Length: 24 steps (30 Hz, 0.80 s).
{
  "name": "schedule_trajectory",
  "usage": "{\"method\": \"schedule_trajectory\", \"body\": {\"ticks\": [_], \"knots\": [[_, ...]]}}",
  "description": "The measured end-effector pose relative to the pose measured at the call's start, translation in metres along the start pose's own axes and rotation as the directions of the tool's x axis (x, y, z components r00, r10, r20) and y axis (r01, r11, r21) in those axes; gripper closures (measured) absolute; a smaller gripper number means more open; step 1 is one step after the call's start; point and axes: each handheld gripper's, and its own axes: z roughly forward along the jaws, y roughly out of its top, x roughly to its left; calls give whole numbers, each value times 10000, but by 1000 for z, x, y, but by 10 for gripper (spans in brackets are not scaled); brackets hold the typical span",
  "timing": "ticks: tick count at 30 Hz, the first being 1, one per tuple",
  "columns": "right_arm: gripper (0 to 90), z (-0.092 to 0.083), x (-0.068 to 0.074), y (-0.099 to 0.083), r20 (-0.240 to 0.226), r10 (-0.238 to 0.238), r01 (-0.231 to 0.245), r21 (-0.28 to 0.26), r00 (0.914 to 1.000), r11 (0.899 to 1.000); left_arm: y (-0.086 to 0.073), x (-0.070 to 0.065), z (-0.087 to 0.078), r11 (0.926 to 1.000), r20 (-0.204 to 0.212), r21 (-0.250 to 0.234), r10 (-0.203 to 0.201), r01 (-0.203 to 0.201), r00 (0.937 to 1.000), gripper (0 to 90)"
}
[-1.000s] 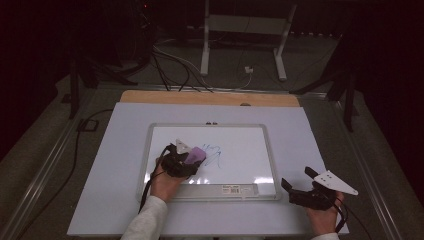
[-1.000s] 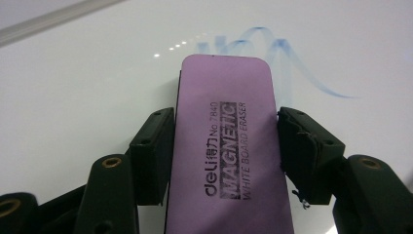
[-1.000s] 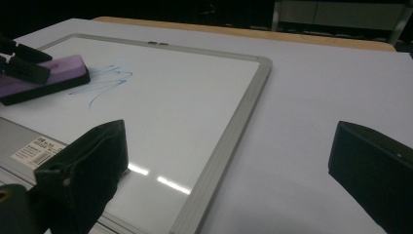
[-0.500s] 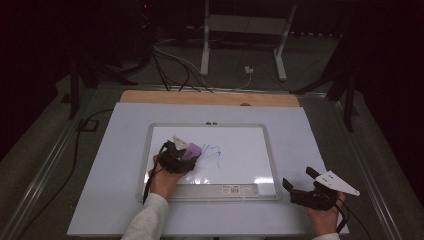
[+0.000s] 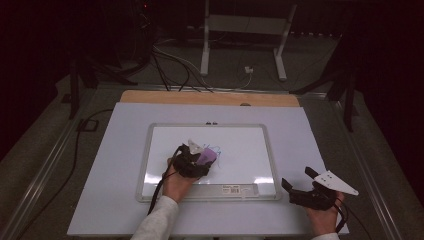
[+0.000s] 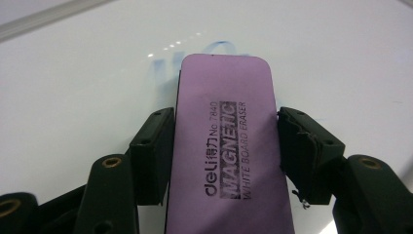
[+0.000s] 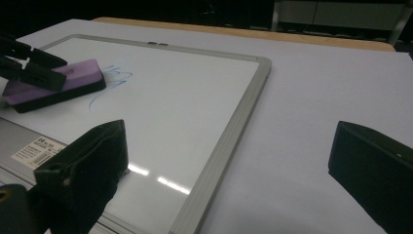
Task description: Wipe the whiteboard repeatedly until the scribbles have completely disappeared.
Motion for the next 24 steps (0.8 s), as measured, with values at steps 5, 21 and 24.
{"method": "schedule_trajectory", "body": {"ticks": [5, 21, 24], "knots": [[11, 0, 0, 0, -11, -9, 9, -3, 10000, 10000, 4, -19, 4, 9978, 346, 44, 661, -662, 9972, 420], [11, 1, 0, 0, -13, 10, -10, 15, 10000, 10000, 3, -1, 2, 9999, 59, 46, 130, -130, 9999, 421], [12, 1, 1, 0, -18, -7, 7, 26, 10000, 10000, 4, -16, 5, 9980, 587, 37, 631, -634, 9963, 421]]}}
